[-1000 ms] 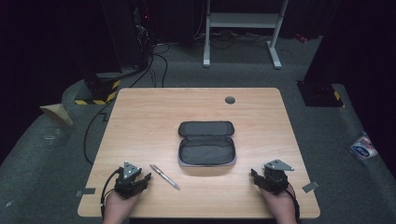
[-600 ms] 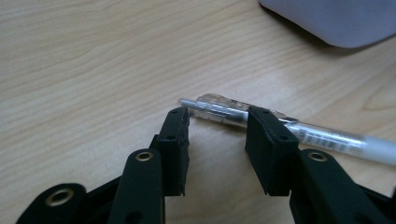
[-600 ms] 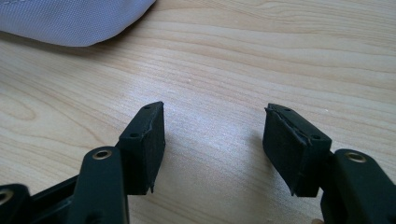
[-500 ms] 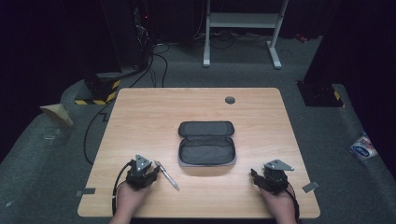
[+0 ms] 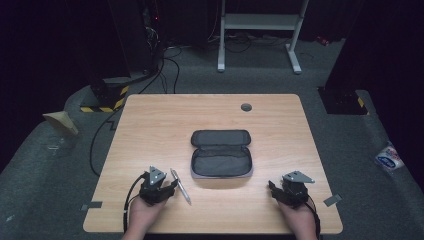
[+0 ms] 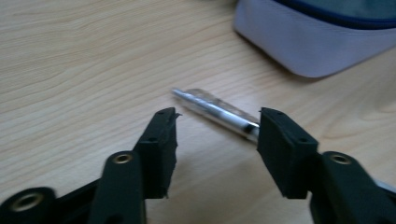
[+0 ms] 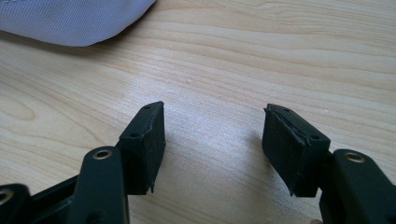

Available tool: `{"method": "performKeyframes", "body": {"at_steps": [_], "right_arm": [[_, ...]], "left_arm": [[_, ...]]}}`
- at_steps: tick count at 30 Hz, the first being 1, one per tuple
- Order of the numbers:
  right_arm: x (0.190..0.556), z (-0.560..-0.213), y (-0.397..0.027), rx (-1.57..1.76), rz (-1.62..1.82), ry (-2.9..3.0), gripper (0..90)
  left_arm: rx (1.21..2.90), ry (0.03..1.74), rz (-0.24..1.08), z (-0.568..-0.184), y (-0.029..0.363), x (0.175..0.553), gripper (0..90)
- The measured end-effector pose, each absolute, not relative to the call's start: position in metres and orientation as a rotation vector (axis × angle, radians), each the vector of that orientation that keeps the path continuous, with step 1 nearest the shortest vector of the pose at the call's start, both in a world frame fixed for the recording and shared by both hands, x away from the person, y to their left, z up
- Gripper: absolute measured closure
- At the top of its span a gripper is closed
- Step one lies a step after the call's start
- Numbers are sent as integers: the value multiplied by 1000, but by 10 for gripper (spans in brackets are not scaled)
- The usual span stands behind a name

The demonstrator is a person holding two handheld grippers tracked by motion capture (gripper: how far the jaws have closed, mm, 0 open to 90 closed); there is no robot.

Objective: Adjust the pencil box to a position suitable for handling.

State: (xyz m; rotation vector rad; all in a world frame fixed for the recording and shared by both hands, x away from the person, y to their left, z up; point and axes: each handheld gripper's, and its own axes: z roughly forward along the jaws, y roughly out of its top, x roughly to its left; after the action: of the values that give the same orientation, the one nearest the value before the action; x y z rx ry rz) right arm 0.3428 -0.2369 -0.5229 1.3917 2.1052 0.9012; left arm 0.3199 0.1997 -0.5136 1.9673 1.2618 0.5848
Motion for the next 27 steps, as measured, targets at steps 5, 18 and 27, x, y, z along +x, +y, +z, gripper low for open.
{"method": "performKeyframes", "body": {"at_steps": [5,18,27], "right_arm": [[343,-523,-237,1393,901,2105,391],[343,-523,-237,1392,901,2105,392],[342,-523,-236,1388,898,2105,392]], "left_arm": [[1951,1310,562,-515,187,323,341],[2012,1328,560,-521,177,325,435],[2054,1274,563,-519,181,322,551]]}}
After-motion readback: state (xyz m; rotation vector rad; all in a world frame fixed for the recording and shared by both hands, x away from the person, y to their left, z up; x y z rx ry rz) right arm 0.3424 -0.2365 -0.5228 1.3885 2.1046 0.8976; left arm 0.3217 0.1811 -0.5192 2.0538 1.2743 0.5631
